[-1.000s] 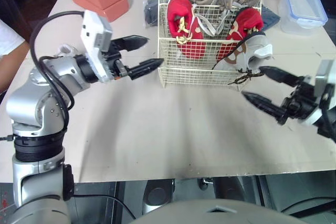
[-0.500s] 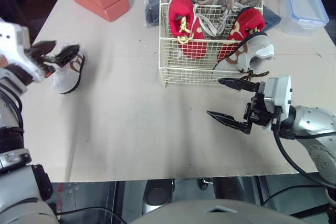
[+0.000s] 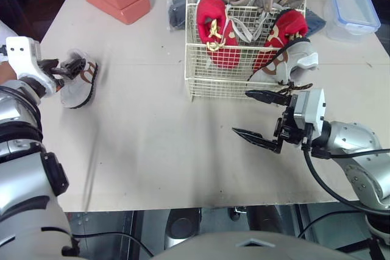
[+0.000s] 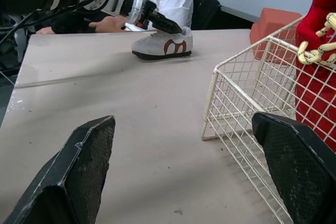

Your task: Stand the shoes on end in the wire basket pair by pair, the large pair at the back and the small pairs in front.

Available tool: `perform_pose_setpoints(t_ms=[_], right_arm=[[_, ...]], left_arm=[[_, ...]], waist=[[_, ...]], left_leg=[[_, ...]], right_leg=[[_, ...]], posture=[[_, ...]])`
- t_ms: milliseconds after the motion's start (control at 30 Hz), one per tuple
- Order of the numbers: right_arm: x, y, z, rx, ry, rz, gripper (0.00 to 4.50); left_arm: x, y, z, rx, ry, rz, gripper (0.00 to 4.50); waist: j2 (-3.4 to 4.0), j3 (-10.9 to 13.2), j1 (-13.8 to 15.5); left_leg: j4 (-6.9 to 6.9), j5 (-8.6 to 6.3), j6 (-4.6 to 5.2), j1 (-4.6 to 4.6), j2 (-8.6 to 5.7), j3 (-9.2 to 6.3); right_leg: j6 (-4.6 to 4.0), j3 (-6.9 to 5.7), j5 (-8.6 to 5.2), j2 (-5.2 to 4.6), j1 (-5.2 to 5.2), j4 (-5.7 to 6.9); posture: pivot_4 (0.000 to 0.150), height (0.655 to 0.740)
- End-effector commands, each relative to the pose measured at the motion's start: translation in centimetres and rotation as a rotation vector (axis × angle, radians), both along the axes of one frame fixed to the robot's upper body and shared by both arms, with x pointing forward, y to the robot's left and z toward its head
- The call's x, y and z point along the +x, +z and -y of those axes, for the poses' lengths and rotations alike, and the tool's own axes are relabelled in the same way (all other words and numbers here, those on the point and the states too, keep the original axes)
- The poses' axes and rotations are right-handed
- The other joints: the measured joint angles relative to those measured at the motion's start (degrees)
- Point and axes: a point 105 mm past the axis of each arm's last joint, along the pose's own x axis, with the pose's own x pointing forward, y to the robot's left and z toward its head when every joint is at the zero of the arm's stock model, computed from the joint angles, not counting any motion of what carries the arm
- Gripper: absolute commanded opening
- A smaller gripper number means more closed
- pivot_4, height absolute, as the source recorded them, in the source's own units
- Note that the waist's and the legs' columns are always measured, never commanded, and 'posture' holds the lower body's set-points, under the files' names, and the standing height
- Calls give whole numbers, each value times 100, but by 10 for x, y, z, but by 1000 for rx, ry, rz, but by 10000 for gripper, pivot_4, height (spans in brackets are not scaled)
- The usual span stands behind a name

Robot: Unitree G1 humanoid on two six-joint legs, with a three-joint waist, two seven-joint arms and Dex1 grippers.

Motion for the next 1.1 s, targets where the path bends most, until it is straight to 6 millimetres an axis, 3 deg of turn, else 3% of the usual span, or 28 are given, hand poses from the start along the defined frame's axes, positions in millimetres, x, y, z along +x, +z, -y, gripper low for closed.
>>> perform_pose_setpoints(t_ms=[33,100,167,533,800,1100], right_arm=[[-5,10,-1,17,-1,60,41582],[-5,10,-1,18,-9,61,41762],[-5,10,0,17,-17,62,41762],[-2,7,-1,6,-22,68,41762],[0,5,-2,-4,-20,72,41762],[2,3,-4,-5,-23,76,41762]], left_arm=[[3,16,-3,38,19,31,42513],[4,13,-4,33,30,11,37465],[3,9,-4,37,36,-17,28699],[-1,-7,-3,100,-1,-142,28699],[-2,1,2,159,-72,-190,28699],[-12,-12,4,156,-135,-358,28699]], waist=[[0,0,-3],[0,0,-10],[0,0,-15],[-1,-1,-20],[-1,-1,-38],[-2,-1,-38]], left_leg=[[0,0,0,0,0,2],[0,0,0,0,0,3],[0,0,0,2,1,5],[1,1,-1,6,2,12],[1,1,-1,9,2,15],[2,0,-1,9,2,17]], right_leg=[[0,0,0,0,0,0],[0,1,0,0,0,1],[0,3,0,0,-1,3],[0,6,0,0,-2,7],[0,10,0,1,-2,8],[5,12,-3,1,-2,8]], posture=[[1500,6860],[1500,6860],[1500,6860],[1500,6860],[1500,6860],[1500,6860]])
